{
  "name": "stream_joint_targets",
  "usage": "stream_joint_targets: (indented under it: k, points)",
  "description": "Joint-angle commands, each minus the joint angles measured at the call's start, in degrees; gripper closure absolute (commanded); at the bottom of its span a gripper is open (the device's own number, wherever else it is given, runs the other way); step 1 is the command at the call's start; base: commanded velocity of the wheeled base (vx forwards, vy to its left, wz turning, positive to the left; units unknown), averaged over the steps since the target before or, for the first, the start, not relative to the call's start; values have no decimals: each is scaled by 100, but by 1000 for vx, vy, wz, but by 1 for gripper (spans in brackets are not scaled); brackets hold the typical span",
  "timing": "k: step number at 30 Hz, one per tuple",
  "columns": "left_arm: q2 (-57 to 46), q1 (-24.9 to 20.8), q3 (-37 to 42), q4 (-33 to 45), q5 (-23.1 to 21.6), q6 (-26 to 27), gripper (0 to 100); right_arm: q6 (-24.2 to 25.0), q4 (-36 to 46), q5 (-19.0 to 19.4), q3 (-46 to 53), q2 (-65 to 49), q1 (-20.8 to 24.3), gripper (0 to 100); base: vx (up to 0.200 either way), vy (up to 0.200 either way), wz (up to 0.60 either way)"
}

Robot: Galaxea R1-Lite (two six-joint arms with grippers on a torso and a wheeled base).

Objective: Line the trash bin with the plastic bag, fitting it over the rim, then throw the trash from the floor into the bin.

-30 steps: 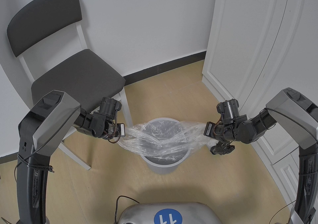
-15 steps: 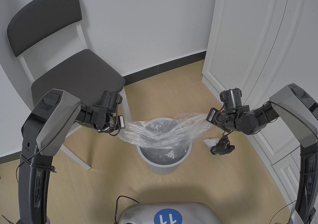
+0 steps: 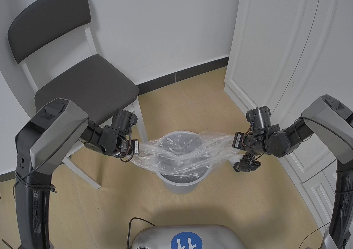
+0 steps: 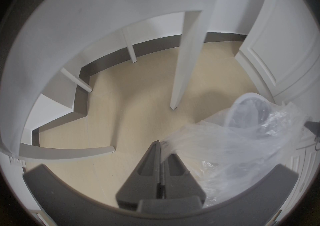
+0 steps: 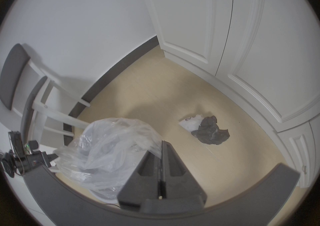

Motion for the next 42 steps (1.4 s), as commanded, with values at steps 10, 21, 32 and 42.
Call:
stream_joint_targets:
  k: [10,21,32,42]
  points:
    - [-553,-303,1688,-1790,895,1471,100,-1618,-1368,-596,1372,-103,-35,100,0,0,0]
    - [-219,-137,2330,-3188,1080,2543,100,-3350,-3460,-552,2576,258,-360,100,0,0,0]
    - [-201,-66,2347,-3188,1071,2605,100,-3824,-3741,-517,2848,354,-500,100,0,0,0]
    - [-544,-374,2884,-3530,869,2587,100,-3763,-4075,-289,3015,266,-351,100,0,0,0]
